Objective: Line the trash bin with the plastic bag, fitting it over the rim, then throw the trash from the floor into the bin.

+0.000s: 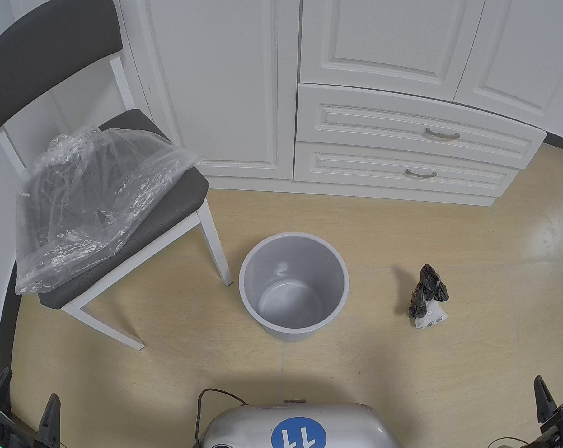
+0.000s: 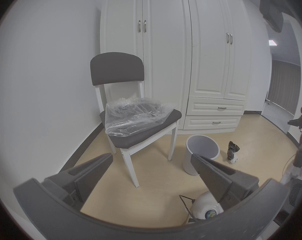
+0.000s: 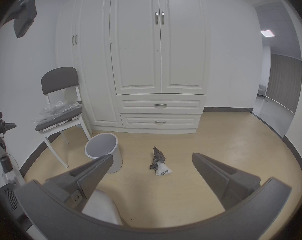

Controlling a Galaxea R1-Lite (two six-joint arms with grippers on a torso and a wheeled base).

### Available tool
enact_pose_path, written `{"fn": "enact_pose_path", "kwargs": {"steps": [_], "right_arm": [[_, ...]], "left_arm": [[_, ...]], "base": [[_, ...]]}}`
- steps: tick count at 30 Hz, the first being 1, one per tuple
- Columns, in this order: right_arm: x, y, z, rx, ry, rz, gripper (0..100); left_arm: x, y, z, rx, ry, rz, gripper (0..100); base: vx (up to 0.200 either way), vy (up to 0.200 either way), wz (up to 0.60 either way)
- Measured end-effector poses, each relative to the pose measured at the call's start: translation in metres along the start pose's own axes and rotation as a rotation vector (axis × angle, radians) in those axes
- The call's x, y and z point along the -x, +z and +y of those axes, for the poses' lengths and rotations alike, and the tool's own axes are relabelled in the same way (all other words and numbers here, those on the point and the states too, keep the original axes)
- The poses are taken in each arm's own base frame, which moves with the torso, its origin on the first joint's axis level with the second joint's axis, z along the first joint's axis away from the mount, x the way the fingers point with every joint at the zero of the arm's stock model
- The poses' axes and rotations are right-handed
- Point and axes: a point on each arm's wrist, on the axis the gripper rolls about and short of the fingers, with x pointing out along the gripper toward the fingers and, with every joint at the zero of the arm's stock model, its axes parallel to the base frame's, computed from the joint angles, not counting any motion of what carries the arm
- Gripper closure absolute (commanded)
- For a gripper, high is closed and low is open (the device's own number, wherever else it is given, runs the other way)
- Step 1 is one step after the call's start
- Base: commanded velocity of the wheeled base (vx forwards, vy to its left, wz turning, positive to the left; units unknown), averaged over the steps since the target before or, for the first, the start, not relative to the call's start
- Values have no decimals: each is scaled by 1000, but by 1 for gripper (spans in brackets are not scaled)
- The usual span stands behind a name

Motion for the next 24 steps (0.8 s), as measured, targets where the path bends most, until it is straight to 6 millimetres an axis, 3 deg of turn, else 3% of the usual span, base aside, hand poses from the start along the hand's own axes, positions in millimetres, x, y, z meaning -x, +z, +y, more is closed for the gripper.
{"fn": "enact_pose_path", "kwargs": {"steps": [24], "right_arm": [[0,0,0,19,6,2,0]], "left_arm": [[0,0,1,36,37,-1,0]], "base": [[0,0,0]]}}
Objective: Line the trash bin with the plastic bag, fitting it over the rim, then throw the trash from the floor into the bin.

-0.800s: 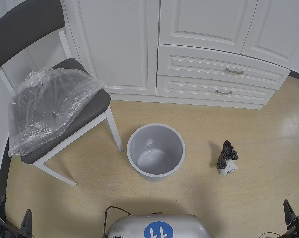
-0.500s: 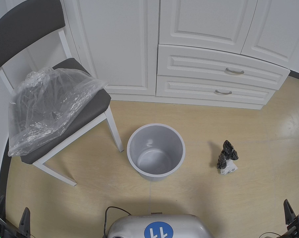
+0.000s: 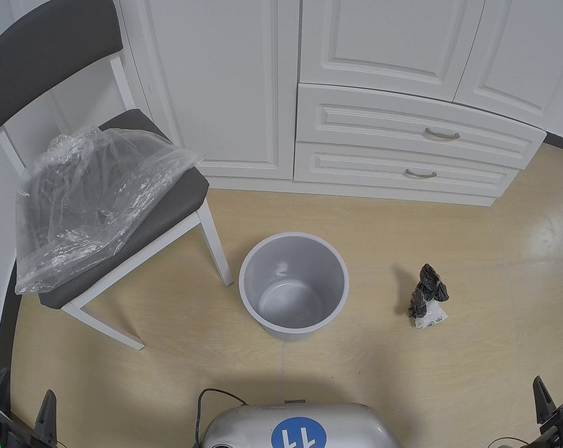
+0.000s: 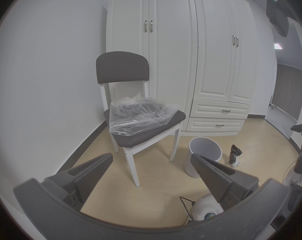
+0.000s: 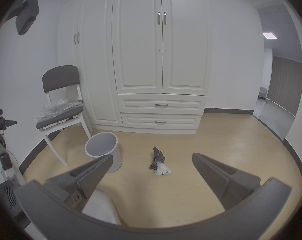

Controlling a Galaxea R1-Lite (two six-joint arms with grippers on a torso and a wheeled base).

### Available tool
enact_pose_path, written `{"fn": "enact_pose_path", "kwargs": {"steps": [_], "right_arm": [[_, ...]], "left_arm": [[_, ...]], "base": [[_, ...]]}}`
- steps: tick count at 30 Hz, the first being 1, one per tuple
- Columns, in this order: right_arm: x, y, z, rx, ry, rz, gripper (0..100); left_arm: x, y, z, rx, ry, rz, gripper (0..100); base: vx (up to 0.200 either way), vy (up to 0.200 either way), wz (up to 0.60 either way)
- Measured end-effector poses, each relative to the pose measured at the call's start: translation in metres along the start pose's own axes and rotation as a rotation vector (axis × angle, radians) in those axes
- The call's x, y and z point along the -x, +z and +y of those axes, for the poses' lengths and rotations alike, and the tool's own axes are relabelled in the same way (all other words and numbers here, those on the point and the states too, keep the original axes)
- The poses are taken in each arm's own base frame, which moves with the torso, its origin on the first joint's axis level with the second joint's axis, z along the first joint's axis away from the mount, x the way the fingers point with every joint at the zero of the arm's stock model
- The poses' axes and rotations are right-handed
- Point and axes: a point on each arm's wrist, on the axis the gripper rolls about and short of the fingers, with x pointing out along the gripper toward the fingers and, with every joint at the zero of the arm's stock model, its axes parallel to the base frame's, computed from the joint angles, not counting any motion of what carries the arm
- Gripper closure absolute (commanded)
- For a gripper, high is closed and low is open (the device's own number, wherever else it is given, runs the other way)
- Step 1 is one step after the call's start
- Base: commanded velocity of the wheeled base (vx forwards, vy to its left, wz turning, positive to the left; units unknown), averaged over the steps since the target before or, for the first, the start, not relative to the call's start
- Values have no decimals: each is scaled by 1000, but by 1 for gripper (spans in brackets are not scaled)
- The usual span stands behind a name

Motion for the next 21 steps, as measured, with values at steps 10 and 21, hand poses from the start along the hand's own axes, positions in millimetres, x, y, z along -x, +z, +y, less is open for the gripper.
{"fn": "enact_pose_path", "kwargs": {"steps": [10,21], "right_arm": [[0,0,0,1,-1,0,0],[0,0,1,60,16,-1,0]], "left_arm": [[0,0,0,4,3,0,0],[0,0,-1,-85,-42,-4,0]], "base": [[0,0,0],[0,0,0]]}}
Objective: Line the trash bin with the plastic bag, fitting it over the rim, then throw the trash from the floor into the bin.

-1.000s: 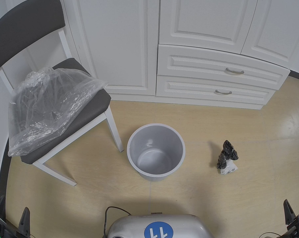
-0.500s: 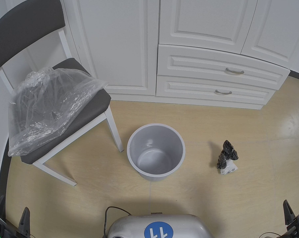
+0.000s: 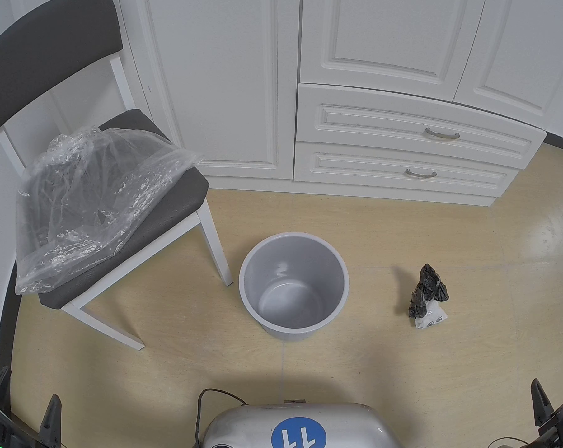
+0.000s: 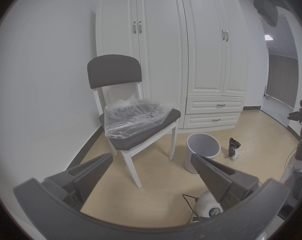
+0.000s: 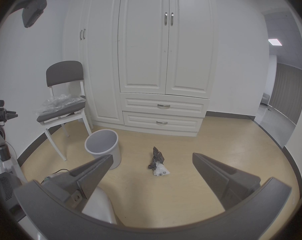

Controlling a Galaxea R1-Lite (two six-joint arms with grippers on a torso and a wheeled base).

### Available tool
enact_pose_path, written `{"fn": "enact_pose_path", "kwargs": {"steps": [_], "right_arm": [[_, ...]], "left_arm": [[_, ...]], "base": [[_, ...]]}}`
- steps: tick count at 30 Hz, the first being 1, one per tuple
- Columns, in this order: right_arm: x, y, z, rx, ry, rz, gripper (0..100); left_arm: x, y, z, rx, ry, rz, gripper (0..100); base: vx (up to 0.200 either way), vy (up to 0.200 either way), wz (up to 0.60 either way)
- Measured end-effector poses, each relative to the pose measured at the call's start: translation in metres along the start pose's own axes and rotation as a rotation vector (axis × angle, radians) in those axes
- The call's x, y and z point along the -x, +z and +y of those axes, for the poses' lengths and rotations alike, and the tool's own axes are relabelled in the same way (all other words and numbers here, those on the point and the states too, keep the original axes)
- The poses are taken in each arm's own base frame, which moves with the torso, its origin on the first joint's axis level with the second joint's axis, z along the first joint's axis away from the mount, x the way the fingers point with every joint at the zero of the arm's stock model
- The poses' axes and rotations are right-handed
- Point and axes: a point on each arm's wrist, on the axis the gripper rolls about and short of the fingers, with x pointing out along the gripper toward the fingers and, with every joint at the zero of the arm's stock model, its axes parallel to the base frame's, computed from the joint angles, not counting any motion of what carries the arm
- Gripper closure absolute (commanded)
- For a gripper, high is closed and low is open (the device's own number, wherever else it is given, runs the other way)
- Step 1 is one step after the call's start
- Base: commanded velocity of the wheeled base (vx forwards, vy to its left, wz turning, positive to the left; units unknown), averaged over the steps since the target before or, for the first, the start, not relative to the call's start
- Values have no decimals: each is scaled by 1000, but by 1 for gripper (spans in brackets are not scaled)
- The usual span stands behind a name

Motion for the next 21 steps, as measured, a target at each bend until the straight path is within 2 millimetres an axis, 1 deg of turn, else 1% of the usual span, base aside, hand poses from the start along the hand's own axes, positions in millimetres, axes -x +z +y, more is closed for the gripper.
{"fn": "enact_pose_path", "kwargs": {"steps": [4,10,21], "right_arm": [[0,0,0,-28,2,-1,0],[0,0,0,-66,-7,-1,0],[0,0,0,-68,-10,-2,0]], "left_arm": [[0,0,0,17,3,1,0],[0,0,1,110,55,3,0],[0,0,1,111,62,3,0]], "base": [[0,0,0],[0,0,0],[0,0,0]]}}
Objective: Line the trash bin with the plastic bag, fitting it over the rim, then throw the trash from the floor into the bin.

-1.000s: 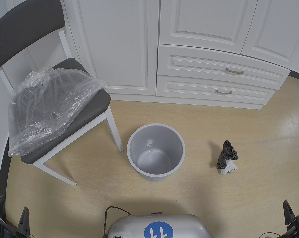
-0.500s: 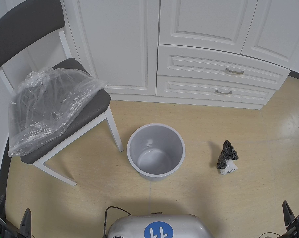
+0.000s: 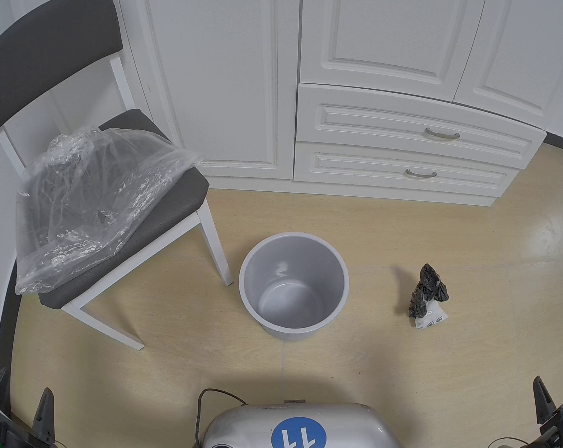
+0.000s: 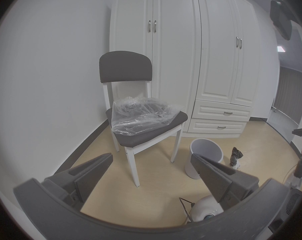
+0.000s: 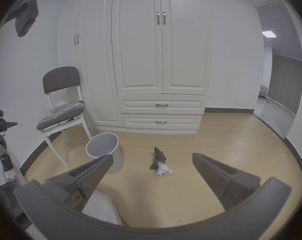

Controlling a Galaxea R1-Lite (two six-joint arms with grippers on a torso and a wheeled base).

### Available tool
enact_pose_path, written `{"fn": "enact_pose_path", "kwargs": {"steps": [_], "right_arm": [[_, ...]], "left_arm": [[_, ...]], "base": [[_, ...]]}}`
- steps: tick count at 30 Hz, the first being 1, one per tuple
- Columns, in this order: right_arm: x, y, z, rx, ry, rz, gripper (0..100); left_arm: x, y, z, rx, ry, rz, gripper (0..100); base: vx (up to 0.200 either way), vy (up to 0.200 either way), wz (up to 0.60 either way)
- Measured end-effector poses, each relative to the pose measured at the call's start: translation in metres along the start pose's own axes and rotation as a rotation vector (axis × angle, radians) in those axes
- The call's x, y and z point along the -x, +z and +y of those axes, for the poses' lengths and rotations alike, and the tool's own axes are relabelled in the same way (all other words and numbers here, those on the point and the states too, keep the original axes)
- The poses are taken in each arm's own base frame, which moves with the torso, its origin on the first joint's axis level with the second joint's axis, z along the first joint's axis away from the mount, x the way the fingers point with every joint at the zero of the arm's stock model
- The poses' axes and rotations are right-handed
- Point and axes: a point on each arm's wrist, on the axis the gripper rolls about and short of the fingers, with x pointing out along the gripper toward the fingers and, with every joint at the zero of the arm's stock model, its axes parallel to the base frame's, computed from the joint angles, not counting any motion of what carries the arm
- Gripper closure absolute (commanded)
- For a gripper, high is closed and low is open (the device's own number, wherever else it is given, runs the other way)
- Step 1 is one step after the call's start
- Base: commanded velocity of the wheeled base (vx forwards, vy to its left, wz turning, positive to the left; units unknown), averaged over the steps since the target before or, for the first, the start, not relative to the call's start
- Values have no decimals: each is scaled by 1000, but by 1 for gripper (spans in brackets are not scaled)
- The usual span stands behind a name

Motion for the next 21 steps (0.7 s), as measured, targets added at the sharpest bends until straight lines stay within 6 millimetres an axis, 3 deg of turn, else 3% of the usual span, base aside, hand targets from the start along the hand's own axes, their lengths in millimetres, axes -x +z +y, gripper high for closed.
{"fn": "enact_pose_path", "kwargs": {"steps": [7,13,21], "right_arm": [[0,1,0,52,3,-5,0],[0,4,0,-16,7,-35,0],[10,49,0,-84,47,-127,0]], "left_arm": [[0,1,0,-29,0,-7,0],[3,21,-1,36,-12,-159,0],[11,43,-2,-4,-65,-188,0]], "base": [[0,0,0],[0,0,0],[0,0,0]]}}
